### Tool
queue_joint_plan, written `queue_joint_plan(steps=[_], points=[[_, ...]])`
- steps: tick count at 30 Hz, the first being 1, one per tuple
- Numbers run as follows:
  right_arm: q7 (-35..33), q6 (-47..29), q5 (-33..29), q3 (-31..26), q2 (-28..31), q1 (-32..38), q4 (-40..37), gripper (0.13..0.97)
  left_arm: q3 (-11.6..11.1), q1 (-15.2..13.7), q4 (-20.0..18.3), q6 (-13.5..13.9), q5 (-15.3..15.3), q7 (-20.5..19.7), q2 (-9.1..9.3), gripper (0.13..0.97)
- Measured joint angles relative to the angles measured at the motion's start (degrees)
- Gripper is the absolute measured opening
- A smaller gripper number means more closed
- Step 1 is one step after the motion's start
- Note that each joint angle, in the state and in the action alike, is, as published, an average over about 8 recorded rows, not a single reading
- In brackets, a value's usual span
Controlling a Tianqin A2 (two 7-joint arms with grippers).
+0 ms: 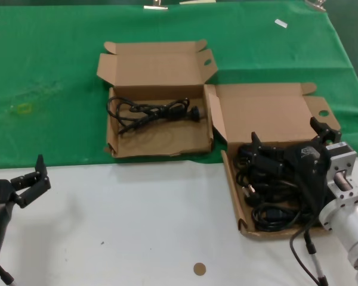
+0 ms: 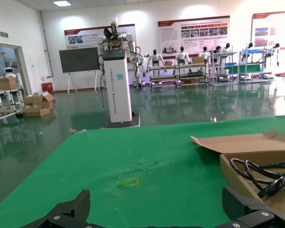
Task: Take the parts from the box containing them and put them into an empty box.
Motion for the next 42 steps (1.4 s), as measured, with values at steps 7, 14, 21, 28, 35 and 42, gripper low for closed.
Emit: queue_joint_plan(steps=[7, 14, 21, 28, 35, 42], points=[[0.0, 0.0, 0.0, 0.0, 0.0, 0.0, 0.0, 0.966, 0.0, 0.0, 0.0, 0.0, 0.0, 0.0, 0.0, 0.966], [0.0, 0.0, 0.0, 0.0, 0.0, 0.0, 0.0, 0.966, 0.0, 0.0, 0.0, 0.0, 0.0, 0.0, 0.0, 0.966], [0.0, 0.0, 0.0, 0.0, 0.0, 0.0, 0.0, 0.966, 0.0, 0.0, 0.0, 0.0, 0.0, 0.0, 0.0, 0.966], [0.0, 0.0, 0.0, 0.0, 0.0, 0.0, 0.0, 0.966, 0.0, 0.0, 0.0, 0.0, 0.0, 0.0, 0.0, 0.966], [0.0, 0.0, 0.0, 0.0, 0.0, 0.0, 0.0, 0.966, 0.0, 0.0, 0.0, 0.0, 0.0, 0.0, 0.0, 0.966], [0.0, 0.0, 0.0, 0.0, 0.0, 0.0, 0.0, 0.966, 0.0, 0.0, 0.0, 0.0, 0.0, 0.0, 0.0, 0.966]])
